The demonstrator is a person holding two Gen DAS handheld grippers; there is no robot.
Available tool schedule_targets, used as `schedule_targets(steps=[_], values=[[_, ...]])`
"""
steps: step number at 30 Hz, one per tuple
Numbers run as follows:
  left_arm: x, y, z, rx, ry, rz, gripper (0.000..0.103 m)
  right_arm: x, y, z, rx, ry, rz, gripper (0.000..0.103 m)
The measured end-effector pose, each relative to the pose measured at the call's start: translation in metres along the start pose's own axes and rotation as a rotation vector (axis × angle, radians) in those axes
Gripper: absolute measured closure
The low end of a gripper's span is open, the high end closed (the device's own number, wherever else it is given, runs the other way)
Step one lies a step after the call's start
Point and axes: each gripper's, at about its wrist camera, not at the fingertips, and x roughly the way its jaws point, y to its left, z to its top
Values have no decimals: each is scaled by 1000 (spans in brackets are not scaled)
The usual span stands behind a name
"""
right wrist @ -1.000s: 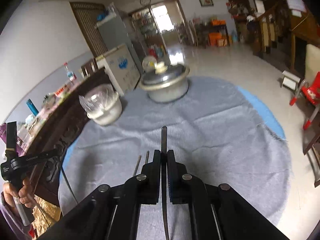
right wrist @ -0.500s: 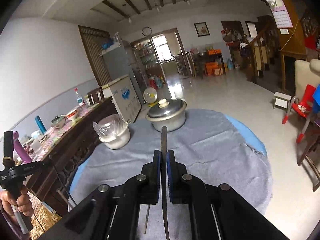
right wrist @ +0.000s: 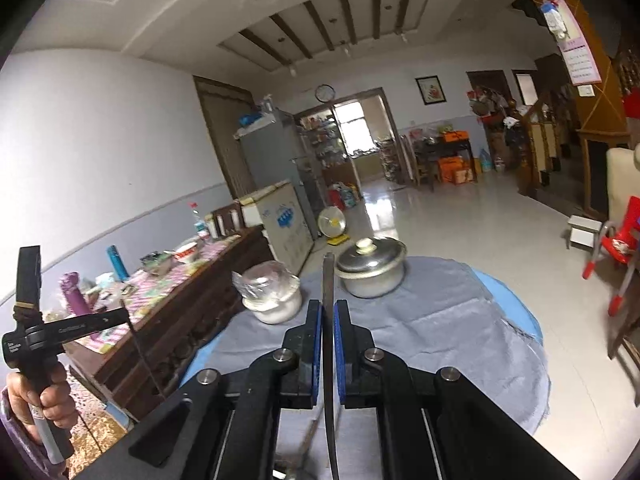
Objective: Organize utensils
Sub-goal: 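Carry both held chopsticks up and over to the grey utensil cup, then lower both chopsticks into the grey cup and open both grippers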
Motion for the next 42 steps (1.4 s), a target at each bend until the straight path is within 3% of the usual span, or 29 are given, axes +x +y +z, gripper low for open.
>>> schedule_targets(steps=[9,19,28,39,42], values=[[-23,-22,1,5,-47,-84,98,4,36,-6,-5,-4,78,96],[-8,-38,-17,-36,-75,-169,98,38,56,-41,-9,21,69,96],[12,-39,-44,-59,-75,-133,98,53,57,-68,-16,65,55,96],[10,-50,-77,8,-55,-111,97,36,53,-79,1,103,103,96],[0,-50,-82,15,-65,-115,88,31,48,-77,29,109,117,96]])
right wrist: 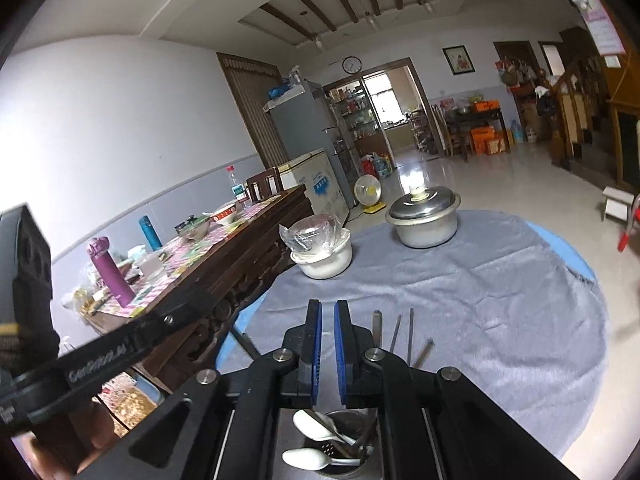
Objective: Organize utensils
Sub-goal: 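Lower both chopsticks into the grey cup and open both grippers, then move both grippers back to the chopsticks lying on the cloth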
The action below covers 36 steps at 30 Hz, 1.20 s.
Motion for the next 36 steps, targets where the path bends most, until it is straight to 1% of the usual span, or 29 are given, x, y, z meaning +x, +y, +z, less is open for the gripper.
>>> schedule_targets(steps=[1,4,5,6,8,11,12,13,14,16,19,24,27,31,36], values=[[-5,0,-1,2,-7,-1,85,-4,-1,2,12,-6,4,96],[-25,-6,0,40,-57,32,69,-24,-5,11,52,-68,26,95],[-33,-8,0,58,-73,56,56,-32,-5,14,64,-89,34,95],[-36,-10,-1,67,-83,73,46,-40,-5,16,76,-114,40,95],[-49,-11,-5,82,-112,99,40,-52,-5,20,79,-149,37,93],[-63,-10,-16,85,-128,149,30,-66,-9,16,76,-183,-7,87],[-68,-8,-21,81,-131,159,28,-71,-13,13,88,-191,-21,82],[-70,-6,-24,78,-132,164,27,-74,-16,12,96,-193,-31,74],[-75,-3,-30,76,-133,172,27,-77,-21,10,109,-195,-46,70],[-81,1,-38,75,-130,197,25,-84,-28,7,120,-202,-74,57],[-88,6,-48,92,-118,223,24,-90,-37,5,113,-215,-130,57],[-96,26,-59,117,-136,326,22,-93,-55,4,142,-217,-192,57],[-96,44,-64,100,-131,380,22,-91,-66,2,161,-206,-213,57],[-93,74,-71,66,-105,454,22,-83,-79,-3,177,-177,-248,57],[-79,105,-77,22,-50,492,22,-70,-94,-6,202,-141,-280,57]])
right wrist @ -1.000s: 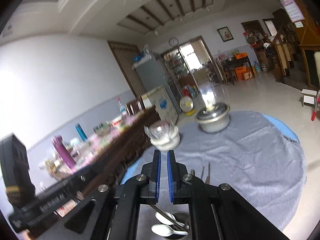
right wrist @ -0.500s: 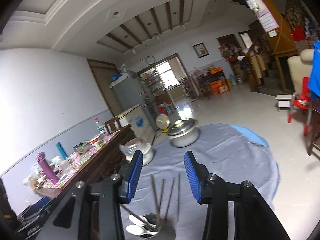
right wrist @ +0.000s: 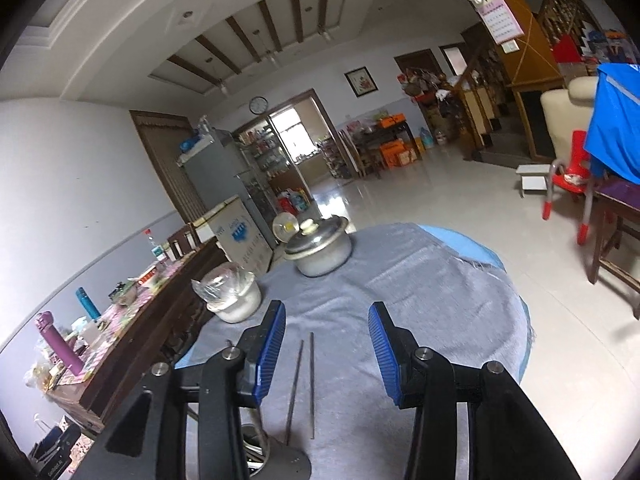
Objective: Organize utensils
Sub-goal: 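Move both grippers back to the chopsticks lying on the cloth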
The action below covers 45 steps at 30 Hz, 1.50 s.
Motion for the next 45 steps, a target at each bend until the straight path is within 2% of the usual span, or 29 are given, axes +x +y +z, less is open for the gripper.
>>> schedule_targets(steps=[15,22,35,45], values=[[60,19,-14,-29,120,55,22,52,-27,-19,60,132,-65,57],[96,20,-22,-46,200,69,22,78,-40,-32,81,187,-94,57],[153,-8,-38,1,322,79,22,125,-73,-60,155,311,-120,57],[181,-27,-30,58,337,79,22,153,-74,-66,153,360,-114,57]])
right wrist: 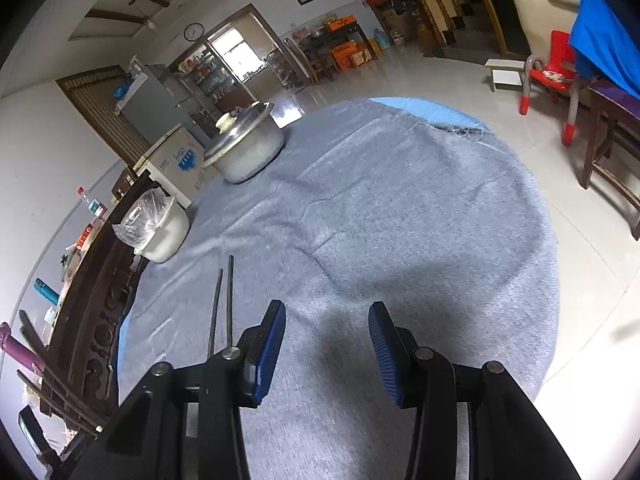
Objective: Organize utensils
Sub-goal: 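Move both grippers back to the chopsticks lying on the cloth, then grasp a chopstick with the right gripper while the left gripper grasps another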
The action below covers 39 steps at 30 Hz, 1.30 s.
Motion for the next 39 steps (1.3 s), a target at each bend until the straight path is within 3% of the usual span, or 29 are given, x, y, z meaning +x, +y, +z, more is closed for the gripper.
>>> schedule_targets(steps=[14,22,25,27,33,39], values=[[38,-24,31,60,24,-6,22,47,25,16,-45,83,21,57],[56,-50,51,117,21,-33,22,111,79,40,-197,200,88,57],[62,-61,59,142,21,-49,22,142,104,48,-258,261,88,66],[65,-69,64,166,17,-62,22,162,120,51,-284,296,96,66],[73,-90,75,222,19,-99,22,211,150,44,-354,385,38,73],[90,-112,88,263,47,-197,22,230,161,38,-415,403,-64,82]])
